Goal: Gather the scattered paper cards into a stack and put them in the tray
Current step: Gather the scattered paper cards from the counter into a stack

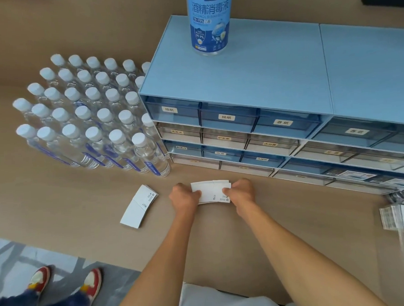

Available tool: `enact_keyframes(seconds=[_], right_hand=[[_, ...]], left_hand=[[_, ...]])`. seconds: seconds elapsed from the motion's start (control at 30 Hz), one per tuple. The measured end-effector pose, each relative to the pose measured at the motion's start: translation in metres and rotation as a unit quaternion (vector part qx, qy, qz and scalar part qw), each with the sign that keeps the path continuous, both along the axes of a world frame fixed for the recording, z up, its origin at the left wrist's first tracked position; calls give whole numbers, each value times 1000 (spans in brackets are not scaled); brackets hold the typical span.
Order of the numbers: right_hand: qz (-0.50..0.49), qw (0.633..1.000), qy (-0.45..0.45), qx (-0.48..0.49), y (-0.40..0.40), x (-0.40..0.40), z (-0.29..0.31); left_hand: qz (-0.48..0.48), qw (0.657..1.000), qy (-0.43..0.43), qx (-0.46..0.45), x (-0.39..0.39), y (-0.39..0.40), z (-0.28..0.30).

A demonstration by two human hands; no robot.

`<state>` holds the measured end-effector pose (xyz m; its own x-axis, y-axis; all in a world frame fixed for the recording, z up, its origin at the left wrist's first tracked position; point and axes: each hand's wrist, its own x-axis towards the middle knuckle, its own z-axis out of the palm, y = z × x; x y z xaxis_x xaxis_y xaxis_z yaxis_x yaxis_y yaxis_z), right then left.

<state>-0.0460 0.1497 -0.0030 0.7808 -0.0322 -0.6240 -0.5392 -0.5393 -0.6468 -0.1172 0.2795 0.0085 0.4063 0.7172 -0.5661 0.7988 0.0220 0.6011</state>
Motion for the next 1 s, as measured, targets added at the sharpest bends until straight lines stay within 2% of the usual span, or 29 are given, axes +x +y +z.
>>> enact_keyframes(seconds=[0.17, 0.3, 0.43, 0.67, 0.83, 1.0], right_hand=[[-2, 995, 44, 91, -25, -3, 0], [-11, 989, 52, 141, -67, -11, 0], [-47, 988, 12, 149, -117, -28, 6], [-111, 982, -78, 132, -193, -44, 17], [-155, 972, -126, 124, -229, -52, 15], [-148, 974, -128, 114, -248, -67, 5]], left_hand=[[-29, 999, -20, -18, -9, -4, -5], [-71, 991, -51, -103, -22, -28, -10], [-124, 977, -87, -147, -26, -65, -10], [-219, 959, -128, -126, -6, -136, -1], [-236, 945, -162, -156, -2, -170, 0], [-238, 945, -168, -146, -12, -186, 1]])
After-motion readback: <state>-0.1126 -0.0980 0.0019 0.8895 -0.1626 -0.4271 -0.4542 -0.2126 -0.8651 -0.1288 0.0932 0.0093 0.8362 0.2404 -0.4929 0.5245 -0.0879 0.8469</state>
